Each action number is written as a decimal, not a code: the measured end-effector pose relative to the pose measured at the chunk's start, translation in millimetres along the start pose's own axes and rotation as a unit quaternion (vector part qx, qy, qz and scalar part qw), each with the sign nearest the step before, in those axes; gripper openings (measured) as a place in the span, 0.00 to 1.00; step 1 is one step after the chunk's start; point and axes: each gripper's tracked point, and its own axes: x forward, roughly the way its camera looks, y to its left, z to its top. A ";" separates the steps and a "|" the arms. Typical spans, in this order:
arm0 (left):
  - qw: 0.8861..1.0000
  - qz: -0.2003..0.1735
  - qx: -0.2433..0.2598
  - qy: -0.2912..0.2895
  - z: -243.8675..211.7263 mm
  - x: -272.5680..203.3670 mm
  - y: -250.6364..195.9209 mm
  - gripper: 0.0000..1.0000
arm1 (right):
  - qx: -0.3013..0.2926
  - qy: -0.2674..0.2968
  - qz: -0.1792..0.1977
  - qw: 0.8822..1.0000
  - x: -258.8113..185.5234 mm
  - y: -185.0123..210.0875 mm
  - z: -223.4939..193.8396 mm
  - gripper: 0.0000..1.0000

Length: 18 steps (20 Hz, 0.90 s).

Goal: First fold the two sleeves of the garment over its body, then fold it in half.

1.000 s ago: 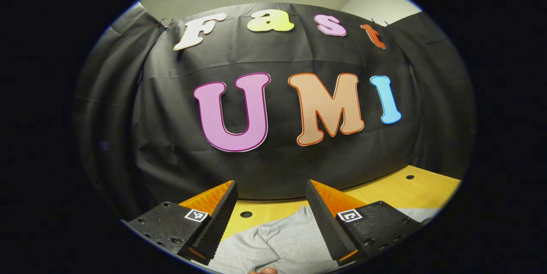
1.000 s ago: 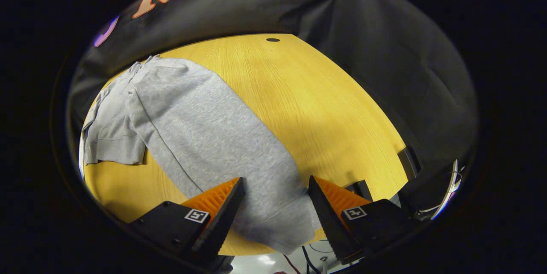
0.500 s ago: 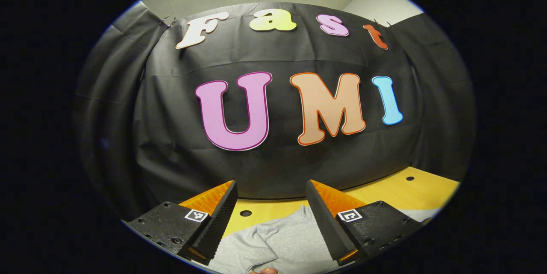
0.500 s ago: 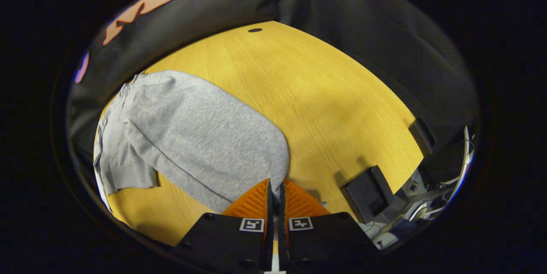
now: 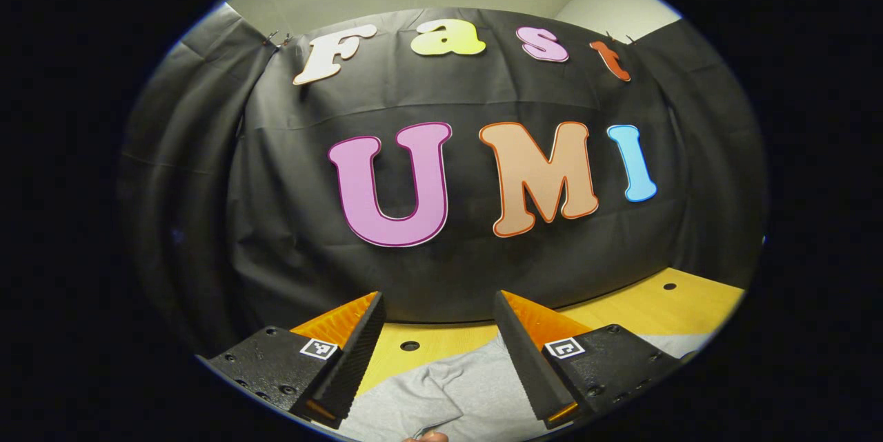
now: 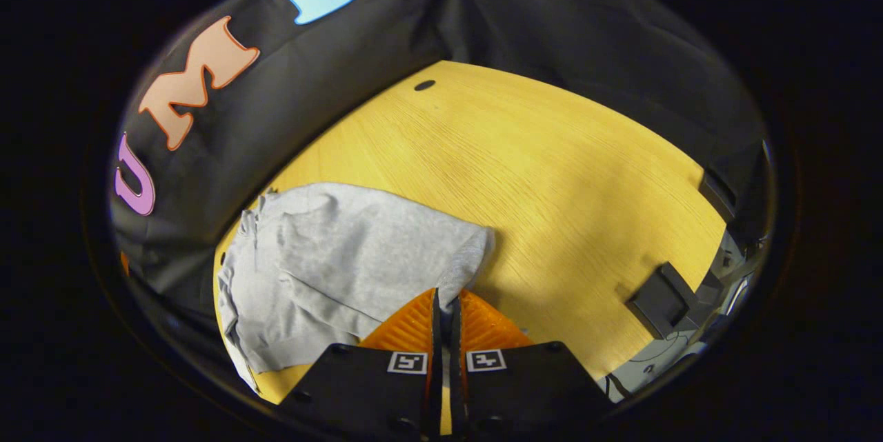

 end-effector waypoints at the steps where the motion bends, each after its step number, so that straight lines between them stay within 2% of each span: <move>1: 1.000 0.004 0.000 0.000 0.5 -2.3 4.0 0.93 | -0.005 -0.007 0.011 1.000 -0.5 12.8 6.6 0.06; 3: 1.000 0.014 0.002 -0.003 0.8 -5.8 14.9 0.93 | -0.027 -0.024 0.038 0.999 -4.0 48.2 24.7 0.07; 8: 0.999 0.052 0.002 0.001 -3.2 -18.7 48.9 0.93 | -0.060 -0.046 0.077 0.994 -0.6 109.0 47.7 0.07; 13: 0.996 0.087 0.002 0.010 -9.9 -33.0 82.3 0.93 | -0.092 -0.056 0.097 0.989 13.4 161.0 55.9 0.06; 18: 0.992 0.121 0.004 0.018 -17.4 -46.6 116.0 0.93 | -0.115 -0.052 0.133 0.983 24.3 227.4 50.7 0.06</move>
